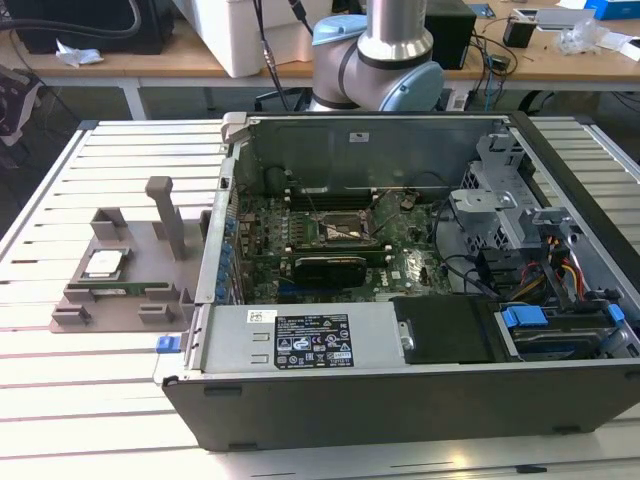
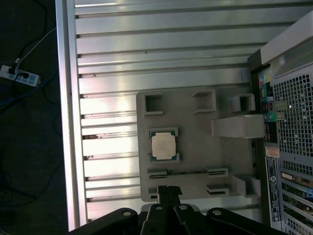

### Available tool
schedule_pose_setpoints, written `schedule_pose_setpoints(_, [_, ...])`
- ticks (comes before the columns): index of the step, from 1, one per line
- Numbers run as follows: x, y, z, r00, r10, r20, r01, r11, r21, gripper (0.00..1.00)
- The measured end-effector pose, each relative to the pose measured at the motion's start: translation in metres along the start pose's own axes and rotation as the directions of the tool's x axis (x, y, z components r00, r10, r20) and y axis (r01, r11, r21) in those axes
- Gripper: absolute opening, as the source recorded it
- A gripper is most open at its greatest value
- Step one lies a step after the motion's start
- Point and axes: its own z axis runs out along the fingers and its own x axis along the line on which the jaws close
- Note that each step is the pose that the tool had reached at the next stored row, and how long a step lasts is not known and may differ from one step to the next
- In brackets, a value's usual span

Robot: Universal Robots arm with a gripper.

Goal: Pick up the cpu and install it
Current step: 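Reach for the cpu, then pick up the cpu and move it towards the insertion slot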

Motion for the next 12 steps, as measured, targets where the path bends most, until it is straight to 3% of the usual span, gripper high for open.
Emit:
schedule_pose_setpoints(5, [0.0002, 0.0000, 0.0000, 1.0000, 0.000, 0.0001, 0.000, 1.0000, 0.0000, 0.11])
schedule_pose_setpoints(6, [0.0002, 0.0000, 0.0000, 1.0000, 0.000, 0.0000, 0.000, 1.0000, 0.0000, 0.17])
schedule_pose_setpoints(7, [0.0002, 0.0000, 0.0000, 1.0000, 0.000, 0.0000, 0.000, 1.0000, 0.0000, 0.17])
schedule_pose_setpoints(8, [0.0002, 0.0000, 0.0000, 1.0000, 0.000, 0.0000, 0.000, 1.0000, 0.0000, 0.29])
schedule_pose_setpoints(10, [0.0003, 0.0000, 0.0000, 1.0000, 0.000, 0.0000, 0.000, 1.0000, 0.0000, 0.42])
schedule_pose_setpoints(12, [0.0003, 0.0000, 0.0000, 1.0000, 0.000, 0.0000, 0.000, 1.0000, 0.0001, 0.47])
